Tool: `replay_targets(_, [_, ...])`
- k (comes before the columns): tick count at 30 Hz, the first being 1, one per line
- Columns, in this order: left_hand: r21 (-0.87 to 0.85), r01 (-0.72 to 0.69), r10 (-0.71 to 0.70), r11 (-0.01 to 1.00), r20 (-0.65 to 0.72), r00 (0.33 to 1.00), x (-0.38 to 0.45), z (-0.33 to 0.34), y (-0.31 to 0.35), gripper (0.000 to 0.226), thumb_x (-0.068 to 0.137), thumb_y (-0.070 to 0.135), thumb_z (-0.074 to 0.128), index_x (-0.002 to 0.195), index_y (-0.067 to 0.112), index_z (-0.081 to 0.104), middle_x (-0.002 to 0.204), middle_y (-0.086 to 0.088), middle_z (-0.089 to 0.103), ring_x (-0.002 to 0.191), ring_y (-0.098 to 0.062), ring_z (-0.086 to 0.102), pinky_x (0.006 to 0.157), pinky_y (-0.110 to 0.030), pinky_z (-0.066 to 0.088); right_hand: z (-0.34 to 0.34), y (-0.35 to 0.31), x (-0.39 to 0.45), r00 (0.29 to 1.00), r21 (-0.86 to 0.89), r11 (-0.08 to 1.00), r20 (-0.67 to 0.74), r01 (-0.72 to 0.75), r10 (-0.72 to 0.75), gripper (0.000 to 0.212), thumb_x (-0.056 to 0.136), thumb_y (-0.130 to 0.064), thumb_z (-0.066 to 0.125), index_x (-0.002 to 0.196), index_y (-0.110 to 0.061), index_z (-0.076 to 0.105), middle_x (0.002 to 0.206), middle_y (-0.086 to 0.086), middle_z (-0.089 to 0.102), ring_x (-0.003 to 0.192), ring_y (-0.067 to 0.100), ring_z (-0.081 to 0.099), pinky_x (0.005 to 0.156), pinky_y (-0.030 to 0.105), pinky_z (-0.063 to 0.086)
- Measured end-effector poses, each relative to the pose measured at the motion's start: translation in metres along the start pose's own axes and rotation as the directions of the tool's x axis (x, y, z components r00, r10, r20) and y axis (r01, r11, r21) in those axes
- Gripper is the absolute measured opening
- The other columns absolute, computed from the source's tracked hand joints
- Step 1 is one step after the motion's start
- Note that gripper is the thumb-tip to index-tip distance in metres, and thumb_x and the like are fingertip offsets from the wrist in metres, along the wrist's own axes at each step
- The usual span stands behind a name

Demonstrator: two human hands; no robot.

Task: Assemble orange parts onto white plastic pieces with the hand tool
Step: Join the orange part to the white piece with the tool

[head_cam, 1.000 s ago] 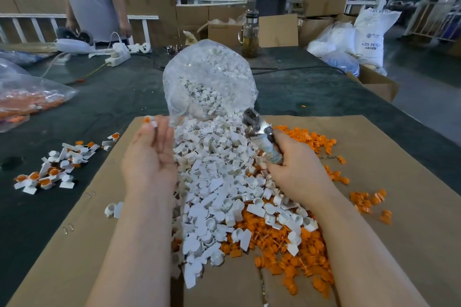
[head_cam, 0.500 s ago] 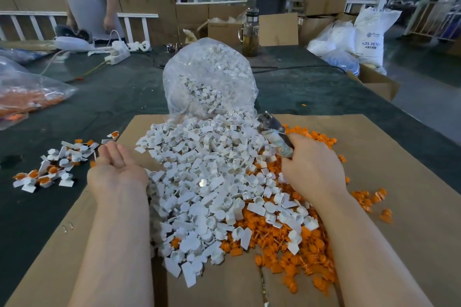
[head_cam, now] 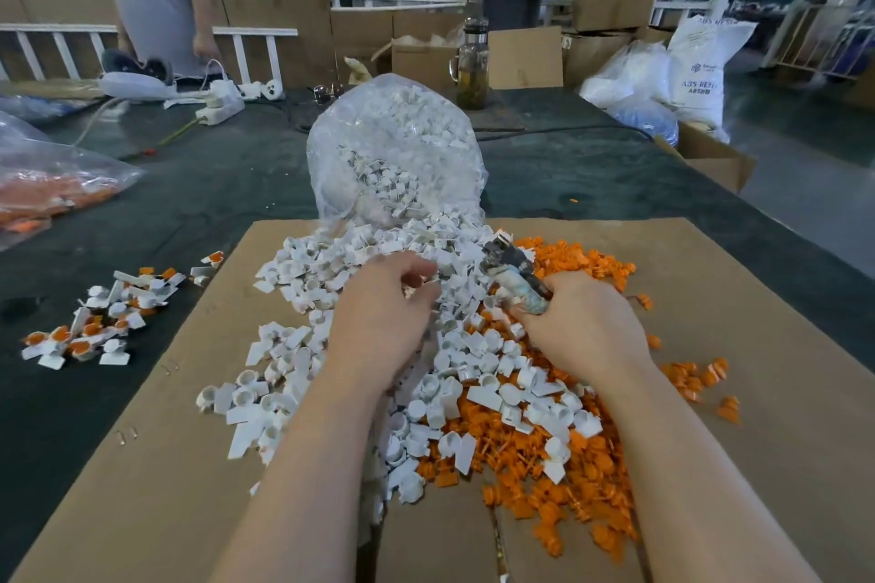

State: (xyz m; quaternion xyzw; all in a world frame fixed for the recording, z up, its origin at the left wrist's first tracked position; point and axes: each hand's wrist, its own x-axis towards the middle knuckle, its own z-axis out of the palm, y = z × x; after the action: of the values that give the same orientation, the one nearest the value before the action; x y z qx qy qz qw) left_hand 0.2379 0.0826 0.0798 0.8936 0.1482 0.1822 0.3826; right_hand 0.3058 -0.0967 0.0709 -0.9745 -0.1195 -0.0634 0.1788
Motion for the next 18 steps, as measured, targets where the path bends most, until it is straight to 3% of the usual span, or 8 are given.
replay_targets(2, [0.162,-0.053,0.045,0.985,0.051,0.998,0.0007,0.0061,-0.0012,0.030,0.097,0.026,0.059,0.126,0.029,0.065,0.122,0.001,0.056,0.103,-0.017,0.058,0.089,-0.030,0.046,0.0022,-0.0016,-0.0009,1.000,0.005,1.000,-0.012,-0.001,0.001,0.032,0.089,-0.055,0.057,0.077,-0.025,0.054,0.068,-0.006,0.057,0.061,0.013,0.054,0.046,0.025,0.037])
replay_targets(4, [0.235,-0.092,0.075,0.968,0.081,0.994,0.0006,0.0085,-0.0030,0.035,0.096,0.024,0.059,0.130,0.027,0.063,0.125,-0.005,0.053,0.113,-0.024,0.054,0.095,-0.032,0.043,0.0035,-0.0026,-0.0011,1.000,0.008,1.000,-0.015,0.005,-0.005,0.031,0.089,-0.053,0.058,0.080,-0.024,0.058,0.069,-0.006,0.057,0.062,0.013,0.055,0.047,0.026,0.040])
replay_targets(8, [0.233,-0.076,0.065,0.970,0.054,0.996,0.0000,0.0080,-0.0032,0.031,0.094,0.019,0.062,0.124,0.024,0.067,0.120,-0.004,0.057,0.103,-0.020,0.060,0.084,-0.024,0.042,0.0037,-0.0054,-0.0002,0.999,0.006,1.000,0.015,0.029,-0.029,0.030,0.087,-0.056,0.061,0.083,-0.026,0.056,0.070,-0.008,0.056,0.062,0.010,0.054,0.048,0.025,0.039])
replay_targets(13, [0.218,-0.056,0.054,0.974,0.014,0.998,-0.0009,0.0083,-0.0014,0.021,0.093,0.020,0.063,0.113,0.021,0.067,0.112,-0.001,0.066,0.098,-0.018,0.061,0.084,-0.029,0.049,0.0056,-0.0076,0.0006,0.998,0.012,0.999,0.050,0.035,-0.036,0.034,0.085,-0.059,0.063,0.087,-0.025,0.060,0.071,-0.008,0.058,0.062,0.008,0.053,0.046,0.025,0.036])
replay_targets(18, [0.124,-0.021,0.033,0.992,-0.096,0.995,-0.0011,0.0090,0.0010,0.013,0.095,0.027,0.060,0.103,0.020,0.067,0.087,0.007,0.064,0.078,-0.013,0.057,0.061,-0.021,0.038,0.0057,-0.0071,0.0002,0.996,0.022,0.999,0.070,0.047,-0.048,0.026,0.089,-0.053,0.060,0.088,-0.027,0.060,0.070,-0.008,0.059,0.060,0.008,0.054,0.045,0.023,0.035])
